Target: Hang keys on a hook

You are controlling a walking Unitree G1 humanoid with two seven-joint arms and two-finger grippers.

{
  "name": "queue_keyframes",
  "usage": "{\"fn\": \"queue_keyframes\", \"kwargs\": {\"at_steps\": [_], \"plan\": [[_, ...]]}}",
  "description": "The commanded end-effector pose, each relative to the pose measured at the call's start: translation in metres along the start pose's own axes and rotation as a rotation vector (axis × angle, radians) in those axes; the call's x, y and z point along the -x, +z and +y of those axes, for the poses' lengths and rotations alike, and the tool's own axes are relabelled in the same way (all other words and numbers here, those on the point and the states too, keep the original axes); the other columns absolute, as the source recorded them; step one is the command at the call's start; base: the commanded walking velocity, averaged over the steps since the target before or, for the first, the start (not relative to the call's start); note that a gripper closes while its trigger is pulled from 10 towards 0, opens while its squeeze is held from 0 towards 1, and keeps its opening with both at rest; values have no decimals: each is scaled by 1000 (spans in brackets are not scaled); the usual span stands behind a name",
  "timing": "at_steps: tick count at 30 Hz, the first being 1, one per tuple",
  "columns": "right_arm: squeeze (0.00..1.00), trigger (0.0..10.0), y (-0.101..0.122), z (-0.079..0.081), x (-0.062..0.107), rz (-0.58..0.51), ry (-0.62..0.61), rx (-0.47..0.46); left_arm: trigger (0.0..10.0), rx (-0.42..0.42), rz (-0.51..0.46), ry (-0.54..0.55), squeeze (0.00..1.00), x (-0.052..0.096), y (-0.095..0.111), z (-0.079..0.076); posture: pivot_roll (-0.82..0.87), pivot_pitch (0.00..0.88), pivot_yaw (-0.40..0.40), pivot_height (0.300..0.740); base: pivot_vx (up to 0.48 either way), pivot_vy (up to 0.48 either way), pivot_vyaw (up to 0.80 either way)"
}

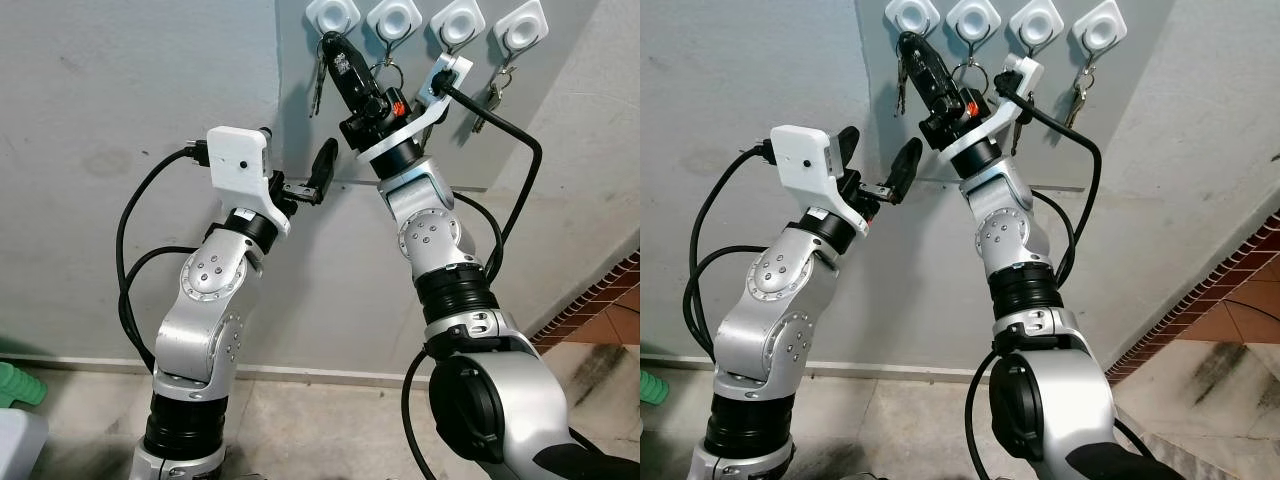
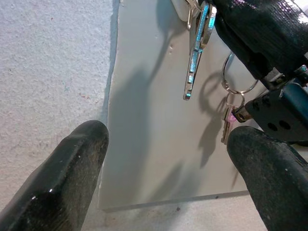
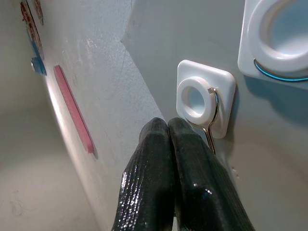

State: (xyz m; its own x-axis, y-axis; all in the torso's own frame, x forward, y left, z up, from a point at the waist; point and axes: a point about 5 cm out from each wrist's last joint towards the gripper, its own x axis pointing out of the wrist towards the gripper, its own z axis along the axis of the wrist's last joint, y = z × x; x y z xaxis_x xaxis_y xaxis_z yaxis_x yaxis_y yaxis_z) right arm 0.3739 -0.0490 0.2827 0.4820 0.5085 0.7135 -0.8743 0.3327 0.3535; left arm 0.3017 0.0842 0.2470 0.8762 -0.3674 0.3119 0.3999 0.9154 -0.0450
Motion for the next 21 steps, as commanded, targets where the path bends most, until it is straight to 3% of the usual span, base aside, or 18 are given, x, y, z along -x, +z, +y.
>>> {"fn": "queue_keyframes", "kwargs": {"at_steps": [1,8,12,21], "plan": [[0,10000,10,4,-4,-40,24,14,10000,-2,-10,-6,0,1,4,-3,39,98,-52,740,0,0,0],[0,10000,11,5,-3,-51,49,-4,10000,-2,-10,-7,0,0,4,-3,39,97,-51,740,0,0,0],[0,10000,11,-4,-2,-58,-53,-24,10000,-1,-11,-6,0,0,4,-3,38,96,-51,740,0,0,0],[0,10000,14,-10,-1,-71,-104,-28,10000,-1,-11,-6,0,0,4,-3,38,95,-50,740,0,0,0]]}}
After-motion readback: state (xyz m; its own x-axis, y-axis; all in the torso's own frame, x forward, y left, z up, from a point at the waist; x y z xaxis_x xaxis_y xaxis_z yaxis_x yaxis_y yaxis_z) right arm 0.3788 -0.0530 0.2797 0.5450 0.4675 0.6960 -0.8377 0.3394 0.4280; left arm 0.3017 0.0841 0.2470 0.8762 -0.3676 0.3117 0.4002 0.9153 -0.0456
